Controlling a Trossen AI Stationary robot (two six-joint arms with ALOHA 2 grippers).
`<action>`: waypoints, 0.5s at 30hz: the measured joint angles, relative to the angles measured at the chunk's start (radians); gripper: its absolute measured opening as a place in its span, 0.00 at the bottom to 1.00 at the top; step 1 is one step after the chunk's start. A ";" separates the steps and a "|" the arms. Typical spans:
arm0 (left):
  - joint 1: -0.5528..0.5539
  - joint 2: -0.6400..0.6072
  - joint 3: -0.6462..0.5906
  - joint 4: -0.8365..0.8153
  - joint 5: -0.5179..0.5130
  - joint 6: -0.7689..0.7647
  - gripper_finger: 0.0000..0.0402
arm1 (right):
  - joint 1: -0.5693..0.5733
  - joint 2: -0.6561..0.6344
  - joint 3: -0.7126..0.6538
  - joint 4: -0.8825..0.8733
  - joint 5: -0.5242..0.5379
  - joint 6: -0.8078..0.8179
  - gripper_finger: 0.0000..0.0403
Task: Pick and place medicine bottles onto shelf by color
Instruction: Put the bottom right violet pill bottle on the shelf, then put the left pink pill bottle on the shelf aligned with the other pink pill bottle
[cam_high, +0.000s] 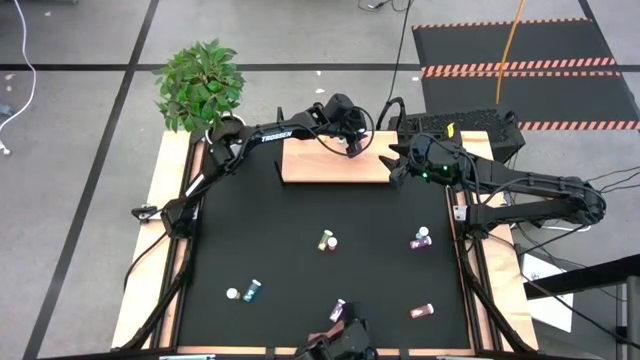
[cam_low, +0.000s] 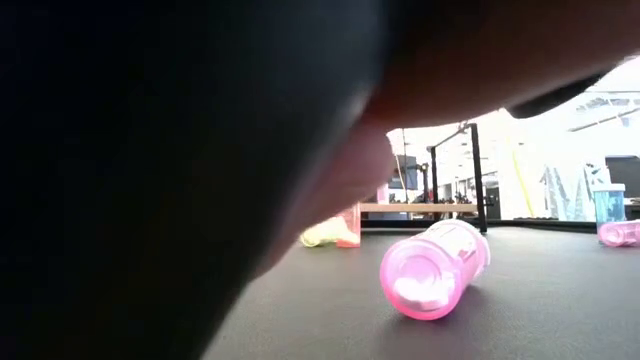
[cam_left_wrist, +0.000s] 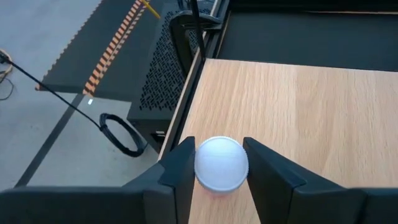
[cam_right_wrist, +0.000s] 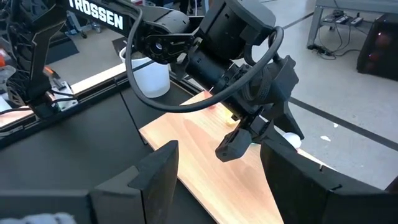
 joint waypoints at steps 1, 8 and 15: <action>-0.002 0.000 0.000 0.000 -0.006 0.002 0.35 | 0.000 0.000 0.000 0.001 0.000 0.000 0.55; -0.004 0.000 -0.002 0.037 -0.031 0.003 0.56 | 0.000 0.000 0.000 0.001 -0.003 0.015 0.55; -0.006 -0.067 -0.002 0.033 -0.034 0.012 0.73 | 0.000 0.000 0.000 0.005 -0.005 -0.016 0.55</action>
